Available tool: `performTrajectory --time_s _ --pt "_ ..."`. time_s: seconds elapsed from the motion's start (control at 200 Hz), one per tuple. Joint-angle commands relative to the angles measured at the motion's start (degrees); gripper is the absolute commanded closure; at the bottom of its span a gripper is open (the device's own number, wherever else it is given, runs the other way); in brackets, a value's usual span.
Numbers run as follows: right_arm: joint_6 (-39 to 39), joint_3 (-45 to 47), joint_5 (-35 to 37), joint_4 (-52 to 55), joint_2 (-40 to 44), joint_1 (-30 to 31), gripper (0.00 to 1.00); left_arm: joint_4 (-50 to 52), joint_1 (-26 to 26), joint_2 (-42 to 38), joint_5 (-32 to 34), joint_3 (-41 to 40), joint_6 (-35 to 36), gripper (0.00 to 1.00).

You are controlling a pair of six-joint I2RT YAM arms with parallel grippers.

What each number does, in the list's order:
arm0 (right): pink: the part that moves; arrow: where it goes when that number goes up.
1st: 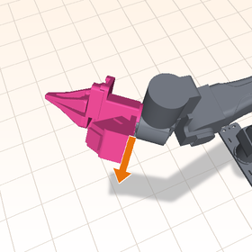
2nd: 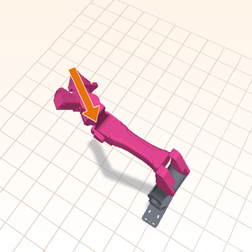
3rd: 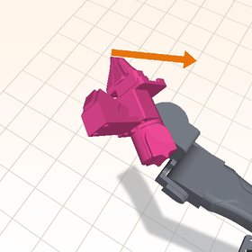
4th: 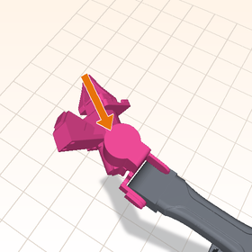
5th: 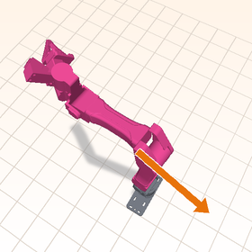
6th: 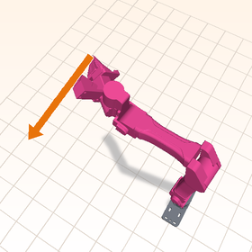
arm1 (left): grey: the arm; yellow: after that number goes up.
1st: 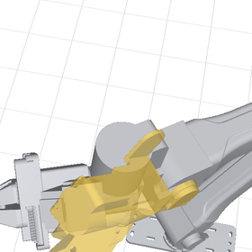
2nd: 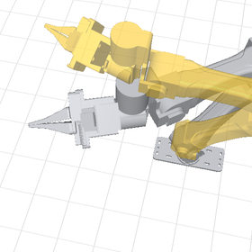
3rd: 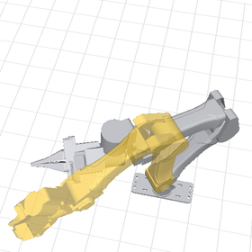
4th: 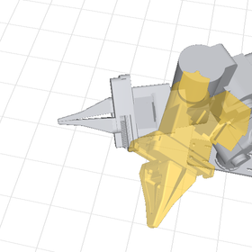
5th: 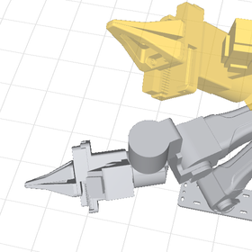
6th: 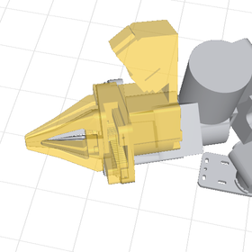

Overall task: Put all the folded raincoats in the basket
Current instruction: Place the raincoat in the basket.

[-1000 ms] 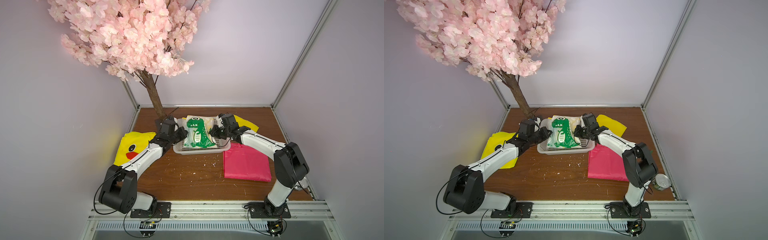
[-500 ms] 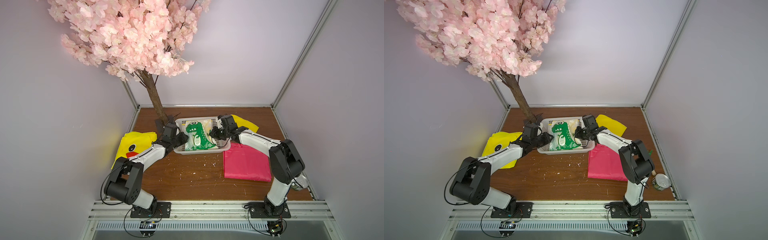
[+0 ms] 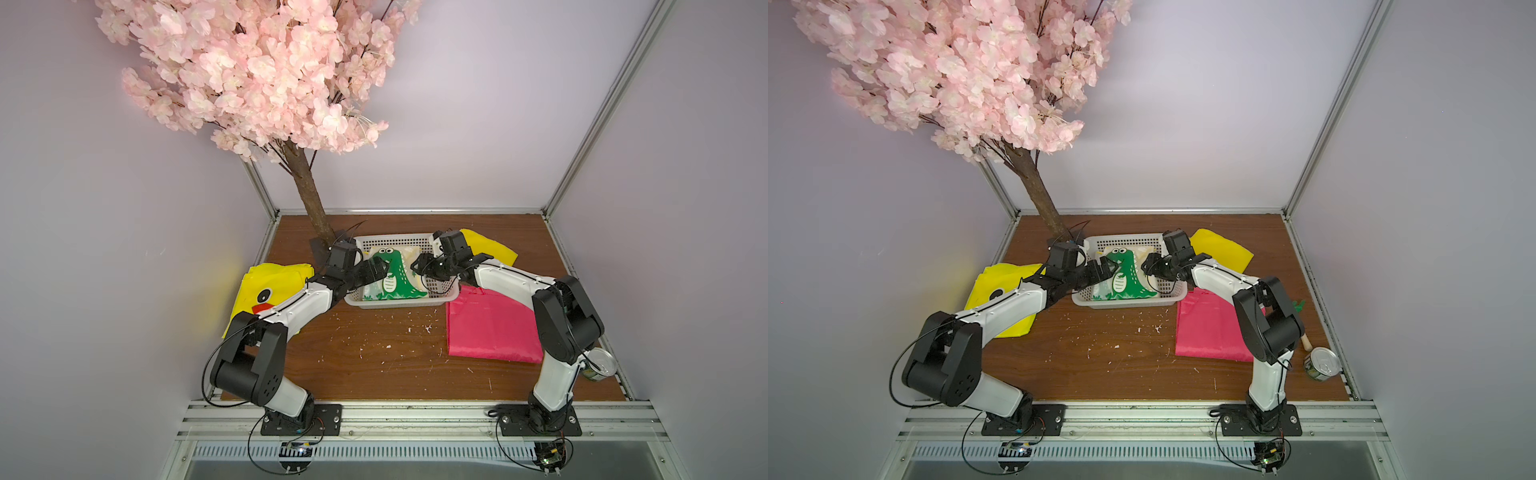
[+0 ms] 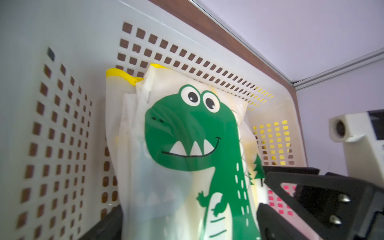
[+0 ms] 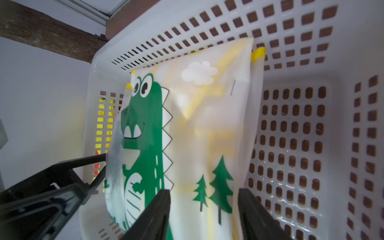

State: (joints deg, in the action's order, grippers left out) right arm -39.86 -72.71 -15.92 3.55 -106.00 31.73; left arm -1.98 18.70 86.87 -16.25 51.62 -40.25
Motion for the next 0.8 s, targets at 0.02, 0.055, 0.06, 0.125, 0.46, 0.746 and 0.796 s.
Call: performTrajectory --time_s 0.02,0.055,0.06,0.125,0.46,0.746,0.796 --pt "1.2 -2.9 0.5 -0.7 3.5 -0.3 0.36 3.7 -0.1 -1.0 3.8 3.7 3.3 0.01" --pt "1.3 -3.1 1.2 -0.4 3.9 -0.3 0.35 4.6 -0.1 -1.1 4.9 4.4 3.6 0.00" --pt "1.3 -3.2 1.3 -0.3 4.0 -0.3 0.35 4.7 -0.1 -1.1 5.1 4.5 3.6 0.00" --pt "1.6 -3.4 1.8 0.0 4.7 -0.3 0.33 6.4 -0.1 -1.0 6.5 5.7 4.1 0.00" --pt "3.3 -9.8 -5.3 2.1 2.8 0.4 0.35 0.8 0.1 -2.8 0.9 6.9 5.5 0.00" --pt "3.3 -16.8 -4.0 7.4 -7.8 3.9 0.35 -6.3 2.3 4.5 -4.9 4.2 2.0 0.00" --pt "2.2 -15.3 -3.6 6.4 -8.3 3.9 0.35 -8.2 2.2 5.2 -5.1 2.8 0.9 0.00"
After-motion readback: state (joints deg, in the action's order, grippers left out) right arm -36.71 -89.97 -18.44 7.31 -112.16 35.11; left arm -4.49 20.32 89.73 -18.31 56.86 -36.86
